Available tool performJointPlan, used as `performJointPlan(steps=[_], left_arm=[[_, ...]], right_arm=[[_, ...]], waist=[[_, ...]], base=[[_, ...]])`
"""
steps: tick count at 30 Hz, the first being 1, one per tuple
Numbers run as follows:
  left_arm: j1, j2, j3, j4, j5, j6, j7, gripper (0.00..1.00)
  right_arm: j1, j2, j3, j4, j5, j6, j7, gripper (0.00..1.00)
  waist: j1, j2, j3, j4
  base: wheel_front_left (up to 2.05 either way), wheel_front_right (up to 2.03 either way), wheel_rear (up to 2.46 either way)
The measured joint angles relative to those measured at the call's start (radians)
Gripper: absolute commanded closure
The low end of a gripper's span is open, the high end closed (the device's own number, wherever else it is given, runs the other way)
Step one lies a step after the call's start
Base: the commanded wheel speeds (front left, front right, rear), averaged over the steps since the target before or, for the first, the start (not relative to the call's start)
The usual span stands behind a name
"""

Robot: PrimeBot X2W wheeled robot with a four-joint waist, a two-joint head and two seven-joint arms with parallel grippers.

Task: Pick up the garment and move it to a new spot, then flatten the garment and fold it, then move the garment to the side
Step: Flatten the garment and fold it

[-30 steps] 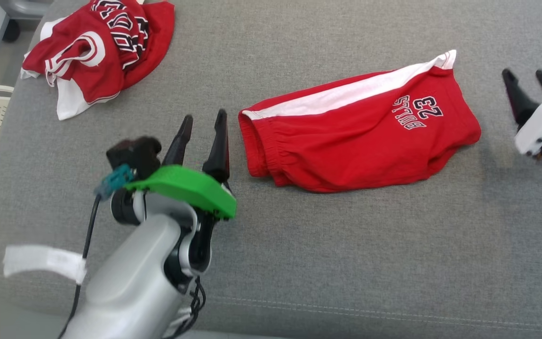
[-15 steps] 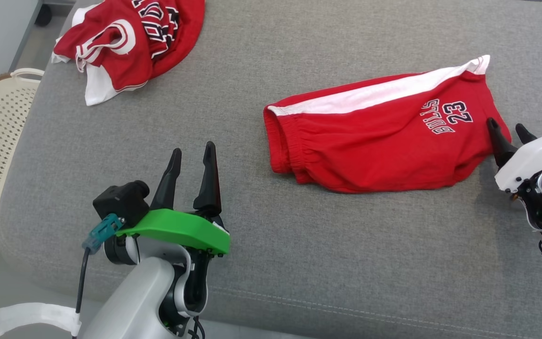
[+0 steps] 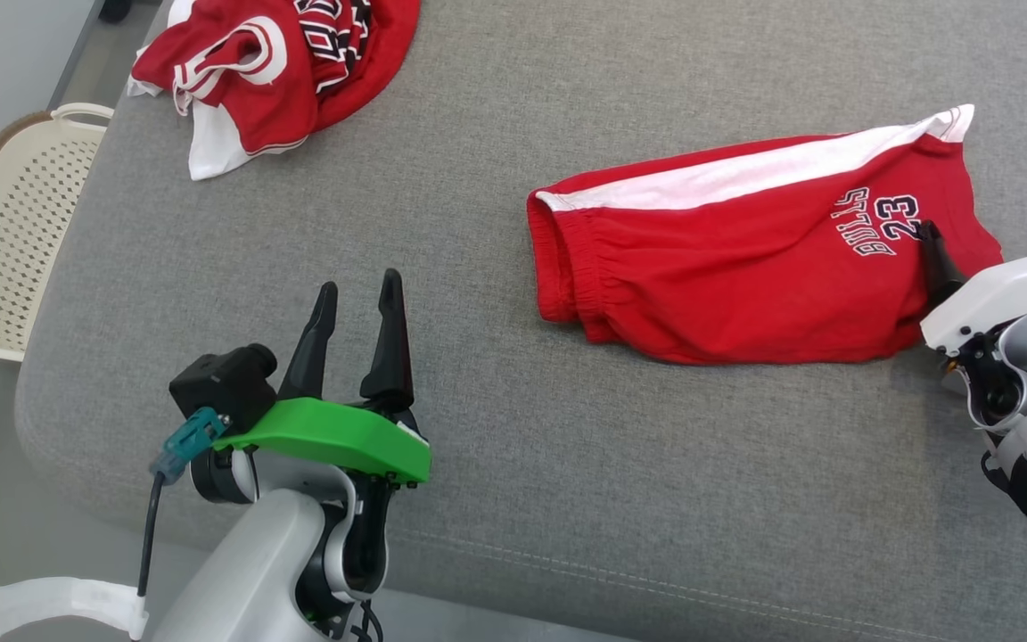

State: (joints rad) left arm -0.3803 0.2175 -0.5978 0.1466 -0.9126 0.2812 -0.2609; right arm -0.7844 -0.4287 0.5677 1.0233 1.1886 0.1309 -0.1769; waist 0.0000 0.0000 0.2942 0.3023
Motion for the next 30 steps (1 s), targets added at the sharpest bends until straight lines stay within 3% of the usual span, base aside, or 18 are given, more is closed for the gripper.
performJointPlan(steps=[3, 11, 20, 30], left_arm=[[0.0, 0.003, -0.001, 0.0, 0.0, 0.0, 0.002, 0.0], [0.0, 0.015, -0.001, -0.003, 0.002, 0.004, 0.004, 0.0], [0.021, 0.016, 0.001, -0.007, -0.004, 0.001, 0.006, 0.0], [0.049, 0.03, 0.013, -0.021, -0.018, 0.001, 0.009, 0.0]], right_arm=[[-0.007, 0.009, 0.007, 0.01, 0.0, 0.0, -0.018, 1.0], [-0.021, 0.021, 0.018, 0.023, -0.006, 0.0, -0.064, 1.0], [0.005, -0.007, -0.011, -0.047, 0.016, 0.0, -0.082, 1.0], [0.142, -0.045, -0.143, -0.112, -0.013, 0.0, -0.086, 1.0]], waist=[[0.0, 0.0, 0.003, 0.004], [0.0, 0.0, 0.0, -0.009], [0.0, 0.0, -0.02, -0.072], [0.0, 0.0, -0.051, -0.15]], base=[[0.0, 0.0, 0.0], [0.0, 0.0, 0.0], [0.0, 0.0, 0.0], [0.0, 0.0, 0.0]])
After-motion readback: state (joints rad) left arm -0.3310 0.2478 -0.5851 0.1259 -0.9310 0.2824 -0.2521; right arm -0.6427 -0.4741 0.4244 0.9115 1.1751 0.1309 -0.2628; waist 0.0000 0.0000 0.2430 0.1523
